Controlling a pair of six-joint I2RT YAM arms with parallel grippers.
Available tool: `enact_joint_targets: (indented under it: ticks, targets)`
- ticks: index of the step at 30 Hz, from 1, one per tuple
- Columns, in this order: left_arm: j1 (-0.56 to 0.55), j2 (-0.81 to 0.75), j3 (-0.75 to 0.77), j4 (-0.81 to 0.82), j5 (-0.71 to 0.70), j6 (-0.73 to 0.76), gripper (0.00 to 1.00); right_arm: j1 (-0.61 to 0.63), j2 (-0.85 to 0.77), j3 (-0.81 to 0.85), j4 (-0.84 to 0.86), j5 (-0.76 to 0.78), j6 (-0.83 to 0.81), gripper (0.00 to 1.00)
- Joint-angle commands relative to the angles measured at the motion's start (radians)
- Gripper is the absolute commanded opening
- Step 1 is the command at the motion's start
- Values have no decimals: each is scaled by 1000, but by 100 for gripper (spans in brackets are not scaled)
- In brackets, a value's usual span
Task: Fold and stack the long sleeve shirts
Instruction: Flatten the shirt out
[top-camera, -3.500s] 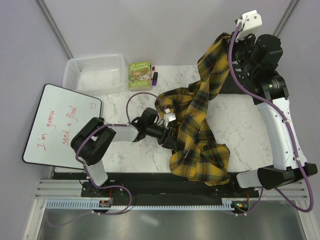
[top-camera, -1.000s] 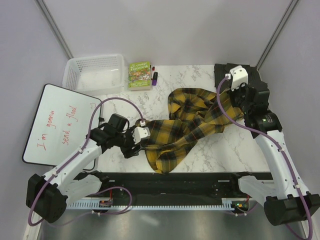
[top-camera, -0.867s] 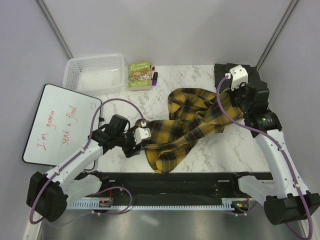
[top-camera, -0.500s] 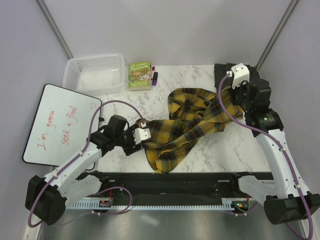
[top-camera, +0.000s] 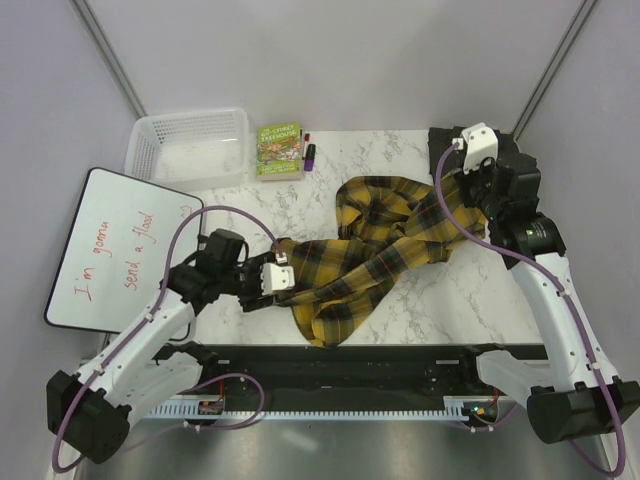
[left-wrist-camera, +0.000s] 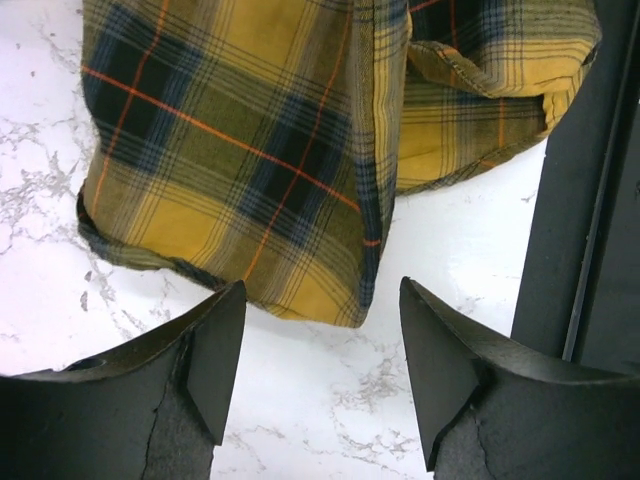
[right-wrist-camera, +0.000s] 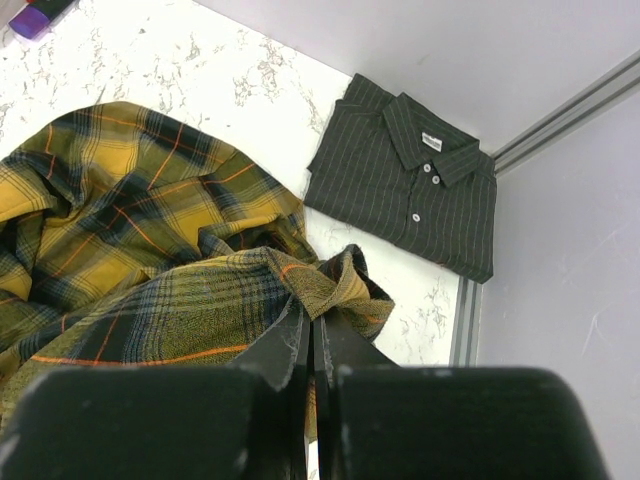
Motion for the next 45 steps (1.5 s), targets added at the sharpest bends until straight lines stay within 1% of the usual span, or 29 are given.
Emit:
enact_joint_targets:
  ticks: [1,4,6,7,9,11,14,17,18,20,21,22,23,24,25,27,28,30,31,32,33,34,35,37,38,39,40,42,45]
  targets:
    - [60,-80,30,-62,100,106,72,-1,-7,55,15,-4,2,0]
    - [60,-86,-3,-73,137,103,73,-1,-1,59,17,-9,11,0]
    - [54,-53,-25,-50,148,100,74,-1,5,61,19,-10,15,0]
    - [46,-34,-35,-12,107,53,74,-1,7,61,16,-9,13,0]
    - [35,36,-49,51,79,27,74,-1,7,62,19,-9,13,0]
    - [35,76,-71,90,54,25,73,-3,10,65,15,-7,13,0]
    - [25,139,-110,128,71,59,73,-1,11,79,17,-1,13,0]
    - [14,187,-154,223,9,51,72,-3,13,99,11,1,16,0]
    - [14,200,-162,246,-7,39,67,-1,11,104,9,2,18,0]
    - [14,216,-148,272,-33,14,49,-1,7,119,6,4,22,0]
    - [14,208,-135,271,-41,-39,30,-1,5,127,2,5,24,0]
    - [14,195,-121,271,-66,-73,23,-1,-1,144,-4,10,25,0]
    - [15,144,-89,254,-82,-102,16,-1,-6,154,-7,17,30,0]
    - [15,113,-67,228,-91,-154,5,-1,-12,179,-18,31,33,0]
    - [15,77,-46,203,-108,-180,2,-1,-25,196,-23,39,34,0]
    - [15,-18,43,119,-142,-264,2,-1,-42,251,-32,59,50,0]
    - [15,-45,80,91,-203,-292,2,-1,-59,272,-35,89,57,0]
    - [17,-109,199,18,-272,-357,2,-1,-76,341,-35,128,79,0]
    - [17,-126,239,-1,-338,-371,2,-1,-90,366,-34,163,83,0]
    - [17,-144,317,-13,-376,-386,2,-1,-99,392,-32,178,87,0]
    - [17,-166,359,-54,-405,-404,2,-1,-105,445,-32,189,94,0]
    - [17,-177,400,-74,-444,-408,2,-3,-116,472,-31,200,96,0]
    - [20,-184,478,-91,-458,-414,2,-1,-121,499,-31,220,99,0]
    - [27,-212,545,-131,-467,-411,2,-1,-130,578,-32,237,99,0]
    - [28,-218,607,-140,-466,-402,2,-1,-131,602,-35,244,96,0]
    - [28,-223,635,-145,-466,-388,2,-1,-133,649,-38,251,93,0]
    - [28,-223,663,-154,-504,-385,2,-1,-131,671,-41,254,87,0]
    - [28,-212,730,-166,-519,-366,2,-1,-127,713,-43,258,76,0]
    - [28,-166,767,-145,-562,-348,2,-3,-119,676,-9,261,48,0]
